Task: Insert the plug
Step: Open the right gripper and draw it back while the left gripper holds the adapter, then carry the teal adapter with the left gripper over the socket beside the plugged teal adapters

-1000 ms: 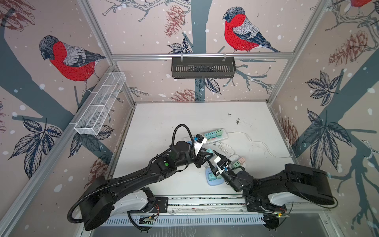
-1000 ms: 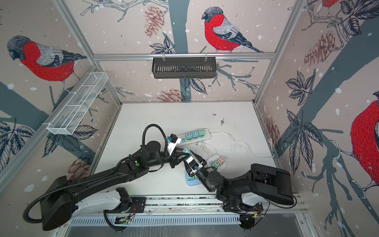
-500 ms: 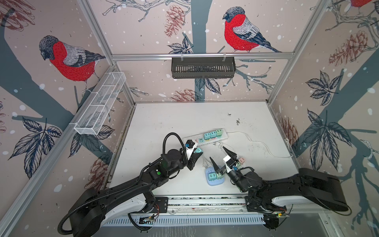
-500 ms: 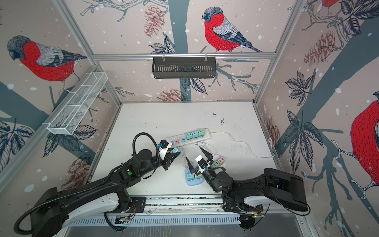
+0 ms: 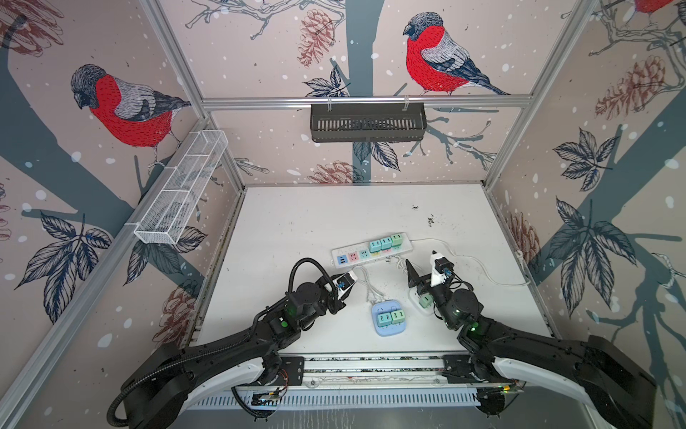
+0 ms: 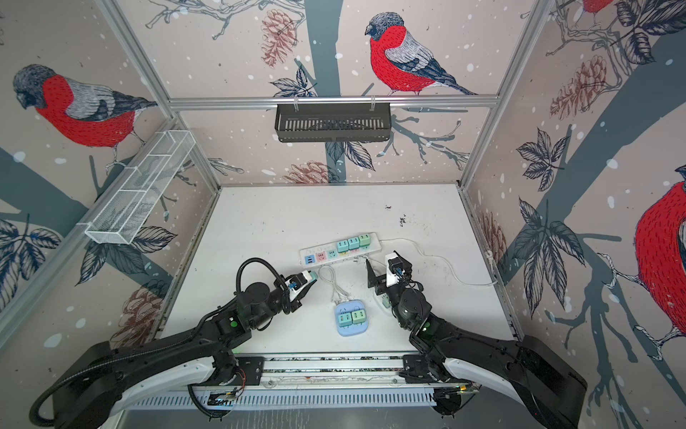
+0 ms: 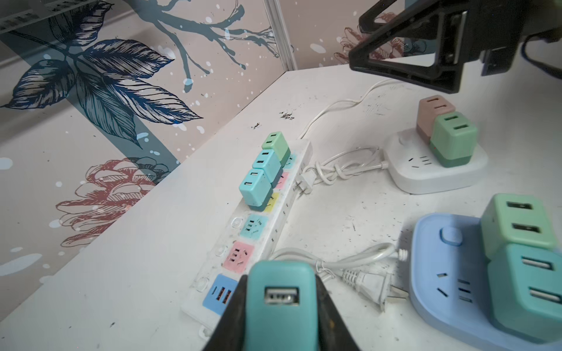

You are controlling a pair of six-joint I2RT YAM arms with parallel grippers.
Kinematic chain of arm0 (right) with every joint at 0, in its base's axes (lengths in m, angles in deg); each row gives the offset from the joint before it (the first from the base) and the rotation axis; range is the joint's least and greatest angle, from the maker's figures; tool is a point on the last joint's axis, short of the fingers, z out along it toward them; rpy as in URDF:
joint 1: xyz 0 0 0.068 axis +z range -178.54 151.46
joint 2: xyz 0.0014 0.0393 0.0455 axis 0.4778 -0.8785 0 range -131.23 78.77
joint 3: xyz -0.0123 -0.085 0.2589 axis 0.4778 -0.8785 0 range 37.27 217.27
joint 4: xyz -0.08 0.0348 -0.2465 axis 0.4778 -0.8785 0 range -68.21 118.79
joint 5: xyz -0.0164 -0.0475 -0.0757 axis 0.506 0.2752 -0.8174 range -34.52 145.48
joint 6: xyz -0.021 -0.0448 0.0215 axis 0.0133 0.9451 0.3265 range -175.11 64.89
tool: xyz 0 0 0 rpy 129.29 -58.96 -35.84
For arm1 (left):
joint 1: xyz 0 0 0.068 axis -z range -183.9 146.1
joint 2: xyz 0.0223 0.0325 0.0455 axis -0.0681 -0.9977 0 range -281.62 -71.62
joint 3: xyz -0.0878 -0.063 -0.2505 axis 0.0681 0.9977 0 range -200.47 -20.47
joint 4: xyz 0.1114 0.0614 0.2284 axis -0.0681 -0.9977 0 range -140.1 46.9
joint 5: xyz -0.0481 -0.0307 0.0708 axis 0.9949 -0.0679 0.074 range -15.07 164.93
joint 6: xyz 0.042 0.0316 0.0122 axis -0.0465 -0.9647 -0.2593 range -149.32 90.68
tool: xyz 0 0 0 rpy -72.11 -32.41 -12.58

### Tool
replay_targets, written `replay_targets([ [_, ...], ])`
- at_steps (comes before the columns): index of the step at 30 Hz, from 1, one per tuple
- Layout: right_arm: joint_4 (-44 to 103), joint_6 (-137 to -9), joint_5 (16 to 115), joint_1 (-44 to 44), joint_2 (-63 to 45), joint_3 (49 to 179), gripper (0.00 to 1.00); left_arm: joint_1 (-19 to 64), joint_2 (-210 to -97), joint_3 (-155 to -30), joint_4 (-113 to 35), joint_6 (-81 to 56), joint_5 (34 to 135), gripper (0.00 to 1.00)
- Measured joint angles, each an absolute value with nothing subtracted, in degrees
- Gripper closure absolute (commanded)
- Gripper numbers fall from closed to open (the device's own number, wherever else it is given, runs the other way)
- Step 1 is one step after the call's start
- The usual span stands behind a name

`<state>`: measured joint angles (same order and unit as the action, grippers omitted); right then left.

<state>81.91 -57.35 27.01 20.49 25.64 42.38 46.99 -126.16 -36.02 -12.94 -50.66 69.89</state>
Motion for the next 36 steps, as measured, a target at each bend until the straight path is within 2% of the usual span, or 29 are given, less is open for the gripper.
replay_targets([
  [7, 79.6, -61.1, 27.4, 15.9, 26.7, 41.2, 0.10, 40.9, -136.1, -48.1, -23.0, -53.2, 69.2, 1.00],
  [17, 74.6, -64.2, 29.7, 11.9, 36.1, 39.6, 0.09, 30.4, -143.3, -52.1, -29.2, -54.8, 77.7, 1.00],
  [26, 69.6, -65.4, 31.9, 8.2, 50.4, 37.6, 0.07, 28.5, -146.8, -53.3, -30.2, -58.6, 84.3, 1.00],
  [36, 69.9, -67.6, 36.6, 3.9, 48.9, 37.6, 0.07, 28.4, -152.4, -59.5, -31.3, -61.5, 88.5, 1.00],
])
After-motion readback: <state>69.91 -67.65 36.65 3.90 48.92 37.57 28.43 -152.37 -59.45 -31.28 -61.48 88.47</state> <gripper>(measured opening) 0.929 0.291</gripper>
